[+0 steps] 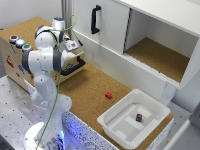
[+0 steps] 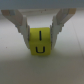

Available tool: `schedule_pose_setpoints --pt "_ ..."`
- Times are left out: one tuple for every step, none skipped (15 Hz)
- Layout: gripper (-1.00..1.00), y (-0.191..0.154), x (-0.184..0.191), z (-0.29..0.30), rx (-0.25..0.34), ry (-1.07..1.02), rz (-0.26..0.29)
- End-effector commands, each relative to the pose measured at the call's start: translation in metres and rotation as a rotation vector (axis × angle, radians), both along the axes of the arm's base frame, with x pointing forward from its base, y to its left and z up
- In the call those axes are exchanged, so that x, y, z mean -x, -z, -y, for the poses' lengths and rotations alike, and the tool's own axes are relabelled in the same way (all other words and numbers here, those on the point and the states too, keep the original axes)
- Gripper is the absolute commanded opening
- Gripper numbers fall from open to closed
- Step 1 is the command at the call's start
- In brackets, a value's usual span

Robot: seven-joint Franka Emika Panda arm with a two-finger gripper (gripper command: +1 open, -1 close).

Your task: Place the yellow block on top of the drawer

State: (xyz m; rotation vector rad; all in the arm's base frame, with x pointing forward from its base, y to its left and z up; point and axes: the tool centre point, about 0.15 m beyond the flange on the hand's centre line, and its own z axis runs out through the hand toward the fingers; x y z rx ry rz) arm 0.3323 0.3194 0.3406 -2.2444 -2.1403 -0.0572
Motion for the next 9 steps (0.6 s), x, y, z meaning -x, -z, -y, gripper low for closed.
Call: schedule_pose_setpoints --pt "-1.00 -0.103 -0.017 -0.046 0.097 -0.028 0.152" --pt "-1.00 -0.118 -0.020 -0.060 0.112 -0.041 0.166" --pt "-1.00 -0.131 -0.023 -0.071 0.110 -0.049 0.180" --pt "-1.00 -0.145 -0.026 -0.083 0.092 -0.055 0.189" --pt "-1.00 -0.158 -0.030 -0.095 0.106 -0.067 0.209" --pt "-1.00 -0.164 -0.032 -0.101 0.104 -0.069 0.216" --pt "-1.00 -0.172 -0.034 -0.112 0.107 -0.090 0.233" --pt "-1.00 -0.173 -0.036 -0.119 0.107 -0.098 0.234" --pt "-1.00 -0.167 -0.038 -0.124 0.095 -0.102 0.216"
